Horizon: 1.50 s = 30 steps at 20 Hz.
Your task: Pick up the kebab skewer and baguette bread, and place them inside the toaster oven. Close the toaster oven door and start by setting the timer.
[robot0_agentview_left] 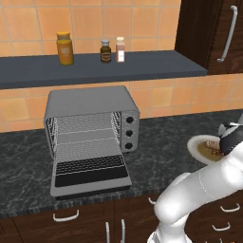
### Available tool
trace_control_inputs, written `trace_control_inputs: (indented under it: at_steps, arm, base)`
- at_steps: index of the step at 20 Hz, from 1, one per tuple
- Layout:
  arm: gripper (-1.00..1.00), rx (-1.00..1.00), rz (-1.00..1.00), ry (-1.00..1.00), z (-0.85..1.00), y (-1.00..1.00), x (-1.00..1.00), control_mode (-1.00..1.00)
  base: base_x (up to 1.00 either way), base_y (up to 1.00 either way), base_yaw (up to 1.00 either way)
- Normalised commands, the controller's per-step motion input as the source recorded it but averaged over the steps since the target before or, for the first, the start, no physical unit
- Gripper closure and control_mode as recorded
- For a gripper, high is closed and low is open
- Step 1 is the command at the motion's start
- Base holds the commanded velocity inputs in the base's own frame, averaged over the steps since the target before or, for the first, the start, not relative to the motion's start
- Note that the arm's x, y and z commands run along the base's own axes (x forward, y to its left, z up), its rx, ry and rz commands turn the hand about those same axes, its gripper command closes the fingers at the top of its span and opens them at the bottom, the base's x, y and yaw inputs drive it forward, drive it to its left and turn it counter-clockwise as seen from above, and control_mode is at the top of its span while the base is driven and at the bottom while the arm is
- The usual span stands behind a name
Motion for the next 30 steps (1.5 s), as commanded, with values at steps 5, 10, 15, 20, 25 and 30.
trace_control_inputs:
  at_steps: [5, 10, 15, 20, 25, 30]
  arm:
    - [-1.0, 0.0, 0.0, 0.01, -0.13, 0.03, -0.1, -1.0]
    - [-1.0, 0.0, 0.0, 0.0, -0.26, 0.14, -0.03, -1.0]
    - [-1.0, 0.0, 0.0, 0.0, -0.17, 0.12, -0.12, -1.0]
    - [-1.0, 0.0, 0.0, 0.02, -0.22, 0.27, 0.01, -1.0]
    - [-1.0, -0.01, 0.0, 0.0, -0.1, 0.01, 0.14, -1.0]
    - [-1.0, 0.0, 0.01, 0.0, -0.12, -0.02, 0.04, -1.0]
  base:
    - [0.0, 0.0, 0.0]
    - [0.0, 0.0, 0.0]
    - [0.0, 0.0, 0.0]
    - [0.0, 0.0, 0.0]
    - [0.0, 0.0, 0.0]
    - [0.0, 0.0, 0.0]
